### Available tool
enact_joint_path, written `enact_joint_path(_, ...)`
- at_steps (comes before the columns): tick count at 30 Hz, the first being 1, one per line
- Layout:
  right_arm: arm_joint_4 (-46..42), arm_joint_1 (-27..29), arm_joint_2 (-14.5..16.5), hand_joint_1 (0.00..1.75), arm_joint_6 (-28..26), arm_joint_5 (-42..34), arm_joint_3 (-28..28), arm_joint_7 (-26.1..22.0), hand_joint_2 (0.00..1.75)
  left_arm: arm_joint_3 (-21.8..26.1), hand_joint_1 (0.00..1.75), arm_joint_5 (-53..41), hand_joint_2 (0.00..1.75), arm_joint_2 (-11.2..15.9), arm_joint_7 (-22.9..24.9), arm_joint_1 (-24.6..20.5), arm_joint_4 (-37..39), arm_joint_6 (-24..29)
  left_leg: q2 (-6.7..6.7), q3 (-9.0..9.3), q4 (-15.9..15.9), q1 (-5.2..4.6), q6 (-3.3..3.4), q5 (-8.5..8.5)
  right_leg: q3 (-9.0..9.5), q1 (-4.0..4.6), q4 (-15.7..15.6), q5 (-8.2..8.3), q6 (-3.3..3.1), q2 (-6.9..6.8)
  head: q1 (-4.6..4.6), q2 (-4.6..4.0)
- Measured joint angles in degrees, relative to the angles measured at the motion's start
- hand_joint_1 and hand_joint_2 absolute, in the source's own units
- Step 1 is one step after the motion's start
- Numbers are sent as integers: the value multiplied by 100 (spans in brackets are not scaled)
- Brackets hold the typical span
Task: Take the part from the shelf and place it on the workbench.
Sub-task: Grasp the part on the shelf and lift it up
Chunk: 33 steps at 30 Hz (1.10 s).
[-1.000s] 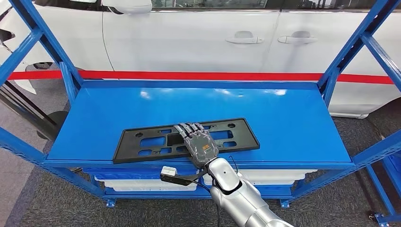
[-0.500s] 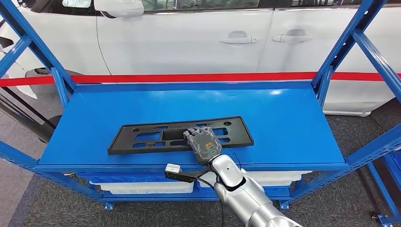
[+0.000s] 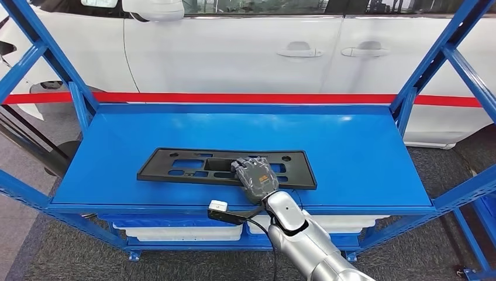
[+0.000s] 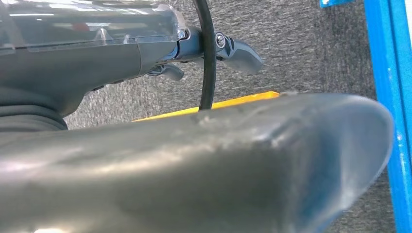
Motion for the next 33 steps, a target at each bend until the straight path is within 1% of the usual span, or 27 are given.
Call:
enact_joint_path(1,-87,28,5,175,-20,-252,-17,-148,175,1,0,22,0,-5,-10,3,0,8,-3,11,10,-4,-34,-19,162,8,-342,131,-20,-2,-1,0)
enact_joint_path(2,-196,64,12,175,-25,-542,-34,-317,175,3,0,47,0,-9,-21,9,0,19,-1,20,15,-10,-75,-36,264,21,-559,190,-46,2,-1,0)
enact_joint_path(3,-360,109,21,175,-21,-916,-49,-524,175,8,0,73,0,-13,-35,16,0,34,5,28,13,-9,-120,-49,303,40,-648,189,-78,12,-1,0)
enact_joint_path(4,-571,172,31,175,-10,-1322,-61,-729,175,19,0,96,0,-19,-48,23,0,48,13,43,3,-4,-168,-57,308,57,-657,191,-114,26,-1,0)
enact_joint_path(6,-1078,354,56,175,4,-2086,-71,-1078,175,46,0,139,0,-37,-72,35,1,65,26,61,35,24,-243,-114,346,49,-706,210,-194,39,-1,0)
enact_joint_path(7,-1349,465,74,175,2,-2458,-71,-1236,175,59,0,159,0,-48,-81,38,1,69,27,15,171,30,-267,-219,365,39,-732,222,-231,36,-1,0)
enact_joint_path(8,-1618,590,91,175,-3,-2853,-71,-1399,175,72,0,178,0,-57,-88,40,2,77,26,-94,430,33,-284,-386,378,32,-752,230,-258,29,-2,0)
enact_joint_path(10,-2207,874,103,175,-5,-3819,-71,-1780,175,104,0,216,0,-68,-95,52,2,102,25,-445,1189,33,-307,-775,373,53,-752,222,-290,12,-2,0)
enact_joint_path(11,-2524,1033,96,175,1,-4299,-71,-1946,175,127,0,237,0,-73,-98,65,2,118,24,-593,1495,32,-311,-878,369,67,-748,216,-299,4,-2,0)
enact_joint_path(12,-2843,1180,82,175,19,-4712,-71,-2077,175,149,0,252,0,-79,-99,82,2,134,25,-654,1611,30,-305,-867,367,81,-743,209,-308,-1,-2,0)
enact_joint_path(13,-3150,1308,62,175,55,-5025,-71,-2161,175,172,0,265,0,-87,-101,97,2,148,25,-607,1501,27,-288,-742,370,93,-737,203,-312,1,-2,0)
enact_joint_path(14,-3436,1416,38,175,110,-5275,-72,-2219,175,193,0,277,0,-94,-101,108,2,160,24,-453,1169,19,-257,-529,380,104,-734,194,-313,5,-2,0)
enact_joint_path(15,-3697,1508,8,175,181,-5497,-72,-2283,175,213,0,291,0,-98,-99,112,2,167,24,-264,752,2,-209,-326,389,112,-730,184,-308,9,-2,0)
enact_joint_path(16,-3954,1598,-31,175,268,-5742,-73,-2364,175,233,0,308,0,-104,-98,110,2,171,23,-93,381,-18,-163,-183,389,123,-721,174,-295,12,-2,0)
enact_joint_path(17,-4185,1694,-72,175,347,-5968,-76,-2444,175,251,0,324,0,-111,-96,109,1,173,22,19,131,-41,-125,-107,382,127,-714,168,-274,12,-2,0)
enact_joint_path(18,-4397,1793,-118,175,425,-6175,-83,-2521,175,270,0,339,0,-118,-95,113,1,173,19,62,26,-62,-98,-105,371,125,-709,165,-248,10,-2,0)
enact_joint_path(19,-4586,1897,-164,175,498,-6368,-96,-2592,175,290,0,348,0,-127,-93,122,1,173,16,69,2,-76,-84,-109,364,121,-709,167,-217,8,-2,0)
enact_joint_path(20,-4748,2001,-202,175,558,-6517,-116,-2645,175,309,0,351,0,-138,-90,133,1,174,14,75,-20,-66,-59,-93,362,116,-711,160,-184,4,-2,0)
enact_joint_path(21,-4889,2098,-239,175,609,-6640,-141,-2692,175,327,0,352,0,-154,-85,142,2,175,15,88,-55,-54,-29,-74,355,113,-678,125,-150,3,-2,0)
enact_joint_path(22,-5006,2180,-274,175,651,-6737,-167,-2733,175,340,0,352,0,-172,-78,146,2,176,20,101,-89,-39,2,-53,310,111,-567,39,-119,2,-1,0)
enact_joint_path(23,-5096,2250,-306,175,683,-6807,-194,-2767,175,348,0,354,0,-190,-71,146,2,175,25,112,-119,-22,29,-35,207,105,-337,-108,-90,2,0,0)
enact_joint_path(25,-5195,2396,-371,175,723,-6928,-249,-2819,175,363,0,384,0,-215,-68,145,2,167,33,111,-123,-25,50,-33,-142,75,393,-468,-42,3,0,0)
enact_joint_path(26,-5217,2484,-396,175,728,-6981,-282,-2832,175,380,0,417,0,-225,-77,144,2,163,33,111,-119,-25,53,-37,-307,57,711,-571,-21,3,0,0)
enact_joint_path(27,-5226,2577,-416,175,719,-7022,-317,-2834,175,406,0,459,0,-240,-87,144,2,164,30,114,-113,-23,51,-44,-392,38,857,-564,-3,2,-1,0)
enact_joint_path(28,-5228,2647,-427,175,708,-7049,-344,-2830,175,429,0,492,0,-252,-97,144,2,168,27,116,-107,-21,48,-51,-419,23,885,-510,9,1,0,0)
enact_joint_path(30,-5228,2713,-436,175,693,-7070,-374,-2824,175,459,0,526,0,-267,-105,143,2,175,22,121,-100,-18,42,-61,-378,5,773,-387,19,-1,0,0)
enact_joint_path(33,-5227,2721,-436,175,692,-7070,-376,-2824,175,461,0,527,0,-269,-105,143,2,175,21,121,-99,-18,41,-63,-360,3,733,-361,19,-1,0,0)
